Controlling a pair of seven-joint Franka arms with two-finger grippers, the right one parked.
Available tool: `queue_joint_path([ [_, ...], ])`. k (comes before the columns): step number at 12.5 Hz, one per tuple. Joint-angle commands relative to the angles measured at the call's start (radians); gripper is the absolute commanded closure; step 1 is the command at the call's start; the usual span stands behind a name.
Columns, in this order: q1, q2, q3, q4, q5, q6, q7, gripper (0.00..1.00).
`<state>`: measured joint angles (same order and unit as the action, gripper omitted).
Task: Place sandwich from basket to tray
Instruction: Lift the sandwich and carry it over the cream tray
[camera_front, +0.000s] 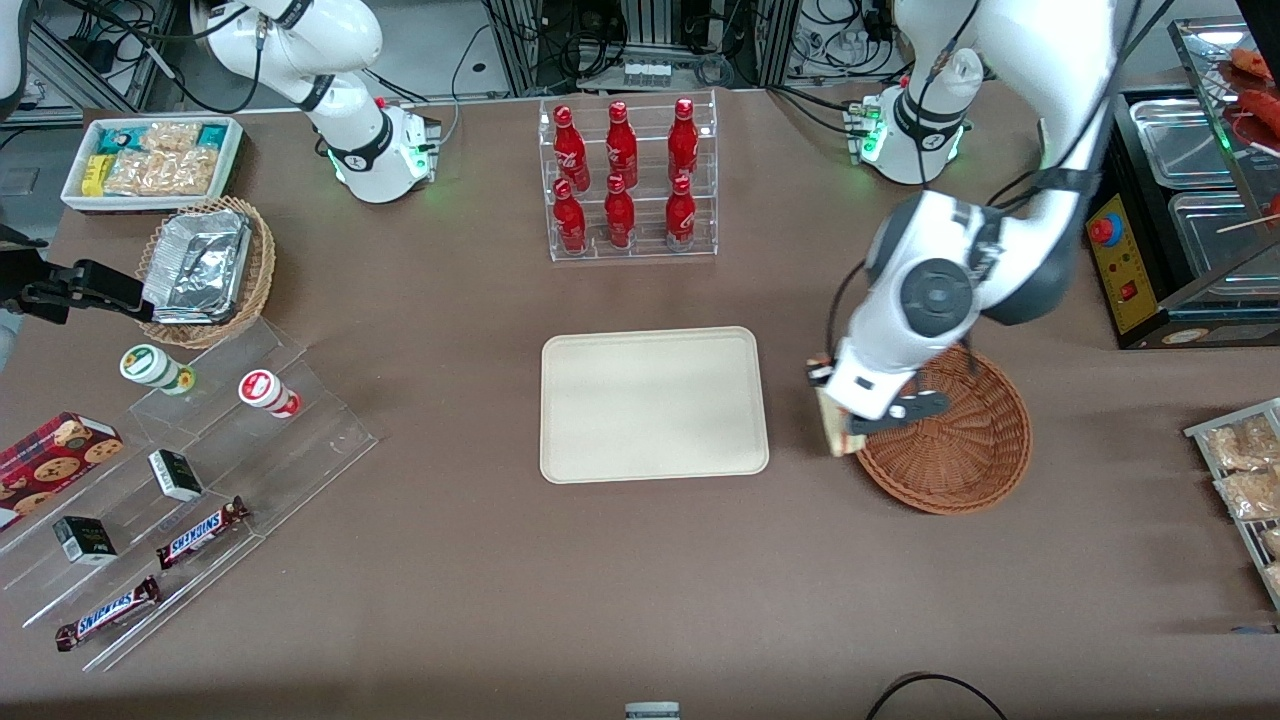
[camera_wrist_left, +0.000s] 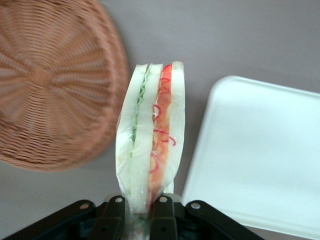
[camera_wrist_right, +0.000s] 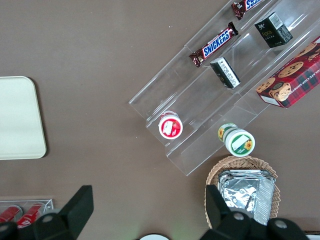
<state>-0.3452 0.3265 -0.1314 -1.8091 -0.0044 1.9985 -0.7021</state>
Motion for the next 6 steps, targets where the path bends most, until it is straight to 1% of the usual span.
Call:
queue_joint_path([
  [1,-0.11,0.141,0.013,0.173,0.015,-0.018,-0.115,1.0],
  [6,-0.253,0.314,0.015,0.376,0.015,-0.015,-0.272,1.0],
])
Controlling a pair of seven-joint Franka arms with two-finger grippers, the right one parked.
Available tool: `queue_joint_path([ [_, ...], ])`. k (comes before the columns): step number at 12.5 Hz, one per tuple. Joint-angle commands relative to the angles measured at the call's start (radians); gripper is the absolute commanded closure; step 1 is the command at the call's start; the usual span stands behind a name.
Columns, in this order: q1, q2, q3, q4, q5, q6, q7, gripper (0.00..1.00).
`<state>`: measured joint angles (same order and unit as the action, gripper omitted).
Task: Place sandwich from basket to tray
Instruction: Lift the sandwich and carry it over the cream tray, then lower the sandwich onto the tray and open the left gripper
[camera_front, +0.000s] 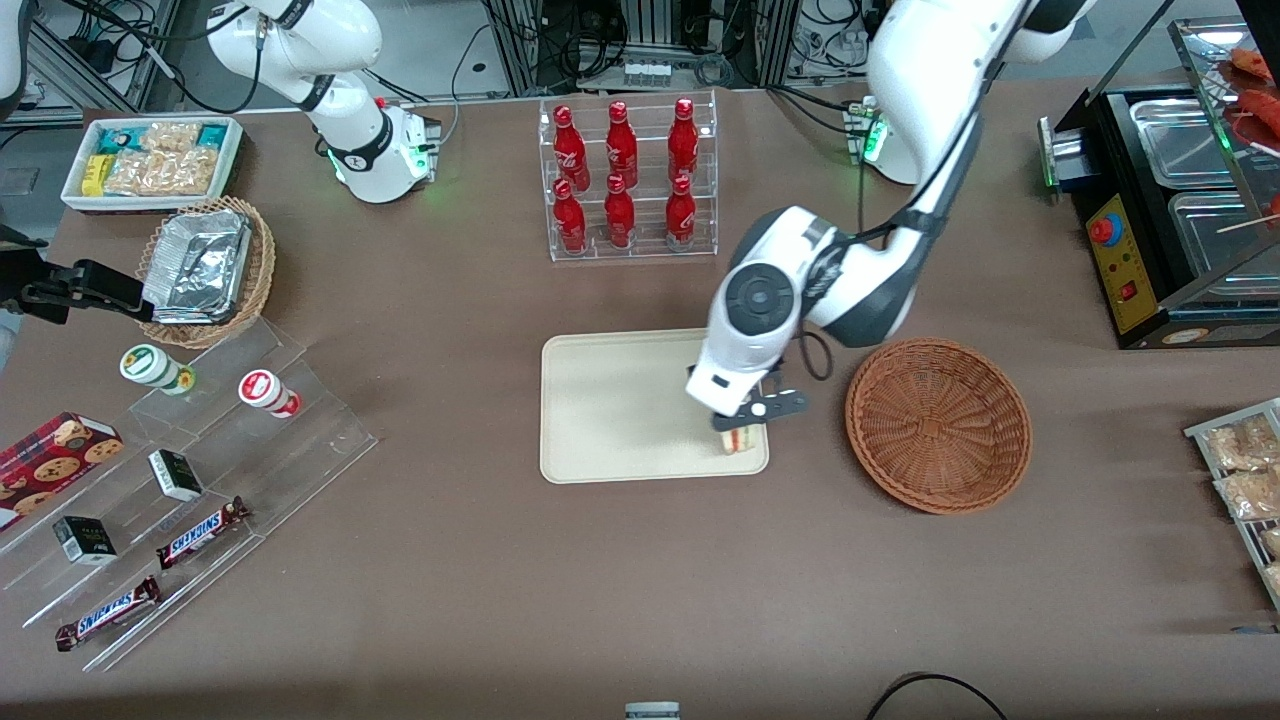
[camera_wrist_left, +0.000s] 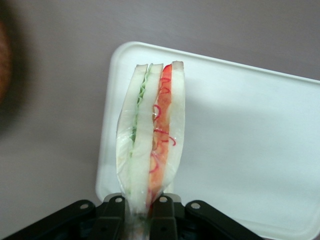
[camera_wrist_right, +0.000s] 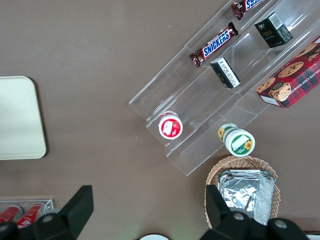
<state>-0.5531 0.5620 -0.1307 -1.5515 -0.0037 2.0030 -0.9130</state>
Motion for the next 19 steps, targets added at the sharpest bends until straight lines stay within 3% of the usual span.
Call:
queue_joint_path([
  [1,-0.069,0.113,0.014,0.158,0.014,-0.02,-0.085,1.0],
  [12,-0.172,0.228,0.022,0.246,0.017,0.045,-0.222,1.0],
  [16,-0.174,0.246,0.02,0.242,0.065,0.045,-0.237,1.0],
  [17,-0.174,0.249,0.02,0.24,0.068,0.045,-0.237,0.94],
  [18,-0.174,0.259,0.02,0.243,0.068,0.045,-0.237,0.75],
  [19,-0.172,0.26,0.02,0.241,0.068,0.045,-0.231,0.01],
])
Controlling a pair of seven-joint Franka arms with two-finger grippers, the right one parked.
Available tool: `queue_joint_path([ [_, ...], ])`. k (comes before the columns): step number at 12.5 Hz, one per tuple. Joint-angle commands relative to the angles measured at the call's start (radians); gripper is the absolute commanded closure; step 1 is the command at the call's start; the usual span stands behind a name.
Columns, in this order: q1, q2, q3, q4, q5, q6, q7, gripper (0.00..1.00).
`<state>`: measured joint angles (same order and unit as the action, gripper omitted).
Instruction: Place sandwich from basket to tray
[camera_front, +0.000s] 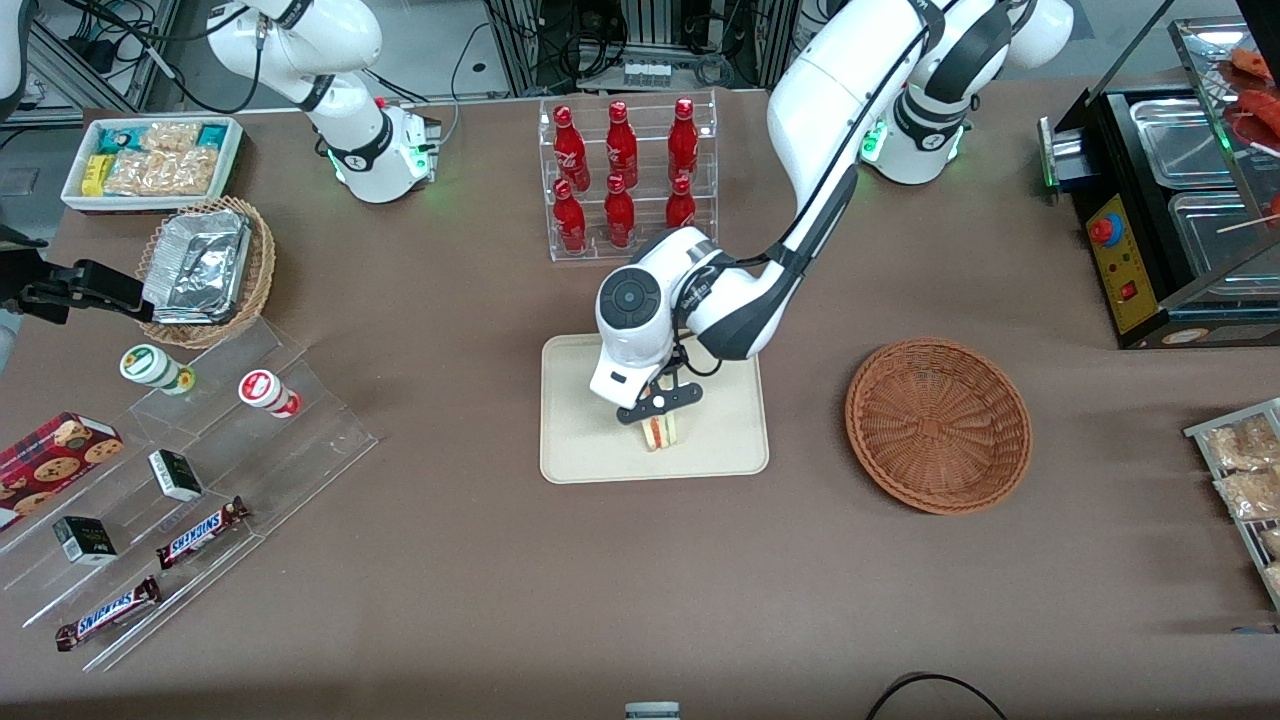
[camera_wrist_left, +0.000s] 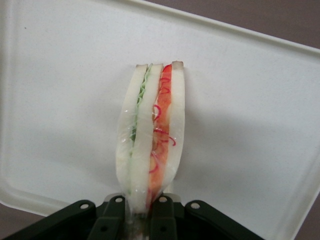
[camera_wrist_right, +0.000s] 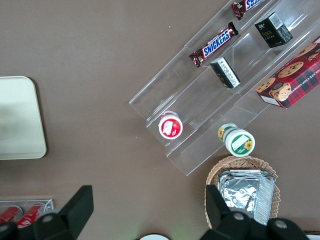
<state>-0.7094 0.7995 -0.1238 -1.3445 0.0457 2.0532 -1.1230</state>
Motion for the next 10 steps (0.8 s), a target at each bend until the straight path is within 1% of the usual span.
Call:
queue_joint_path([
  [1,-0.016,0.023,0.013,0.034,0.019,-0.005,-0.024,0.0],
  [4,-0.016,-0.006,0.015,0.039,0.017,-0.013,-0.027,0.0],
  [6,-0.007,-0.084,0.013,0.039,0.008,-0.066,-0.023,0.0],
  [10,0.005,-0.212,0.013,0.039,0.013,-0.177,0.0,0.0],
])
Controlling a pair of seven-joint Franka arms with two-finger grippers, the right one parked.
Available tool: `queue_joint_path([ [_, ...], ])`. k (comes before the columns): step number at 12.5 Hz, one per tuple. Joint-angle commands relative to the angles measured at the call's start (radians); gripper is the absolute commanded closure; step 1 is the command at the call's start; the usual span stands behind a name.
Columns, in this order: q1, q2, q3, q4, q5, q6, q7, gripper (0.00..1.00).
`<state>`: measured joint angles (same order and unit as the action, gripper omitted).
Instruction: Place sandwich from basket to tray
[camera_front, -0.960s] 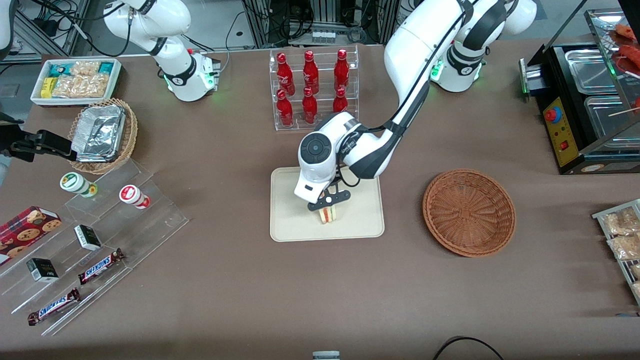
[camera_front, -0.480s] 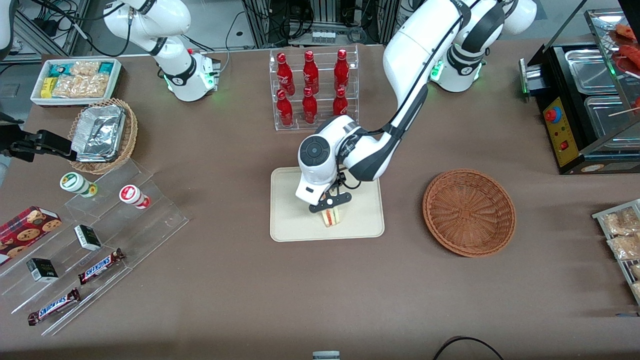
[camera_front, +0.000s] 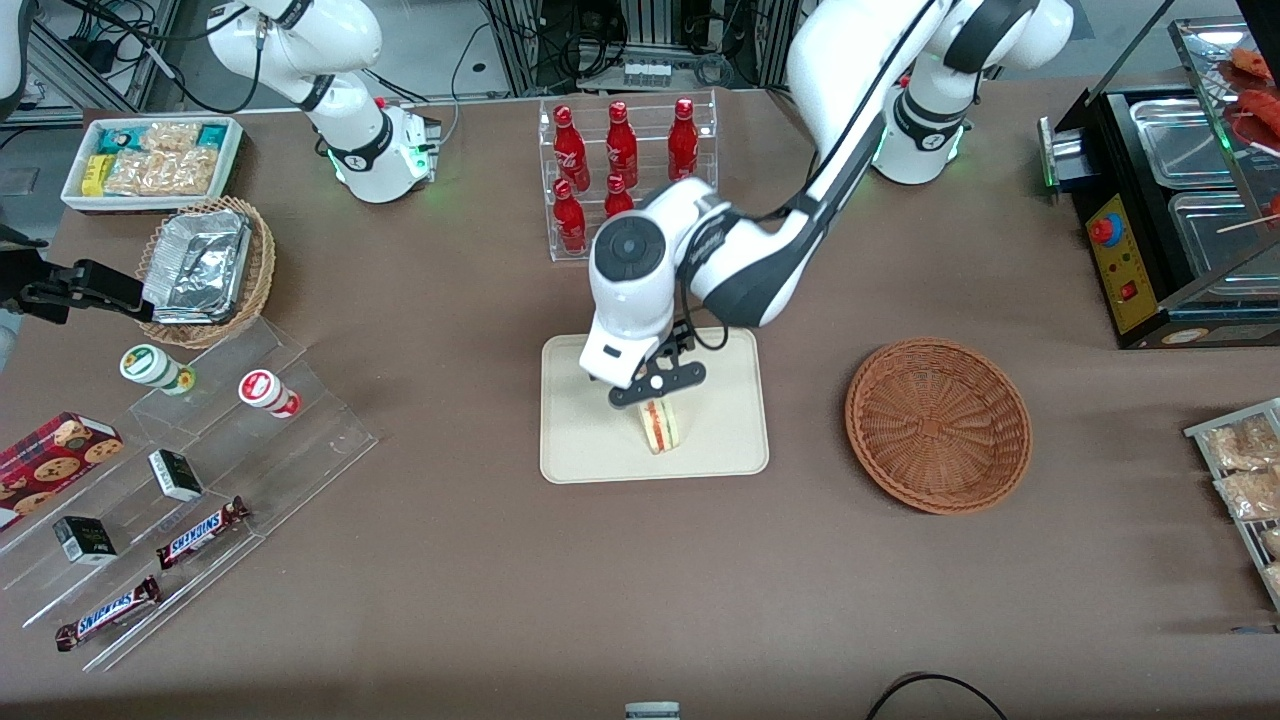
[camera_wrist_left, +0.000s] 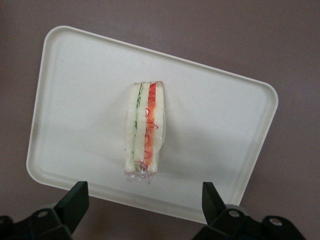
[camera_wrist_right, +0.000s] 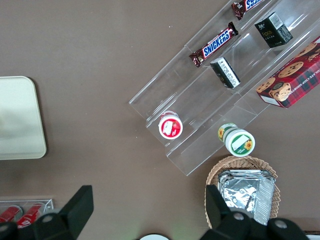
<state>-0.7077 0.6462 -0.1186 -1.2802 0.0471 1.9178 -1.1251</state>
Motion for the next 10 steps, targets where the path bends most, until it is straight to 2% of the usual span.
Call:
queue_joint_path([
  [1,0.017,-0.081,0.01,-0.03,0.014,-0.061,0.057,0.0],
  [3,0.062,-0.121,0.01,-0.039,0.011,-0.107,0.225,0.0],
  [6,0.161,-0.151,0.01,-0.044,0.008,-0.19,0.271,0.0],
  [8,0.209,-0.19,0.011,-0.088,0.011,-0.236,0.383,0.0],
  [10,0.304,-0.271,0.008,-0.183,0.001,-0.235,0.555,0.0],
])
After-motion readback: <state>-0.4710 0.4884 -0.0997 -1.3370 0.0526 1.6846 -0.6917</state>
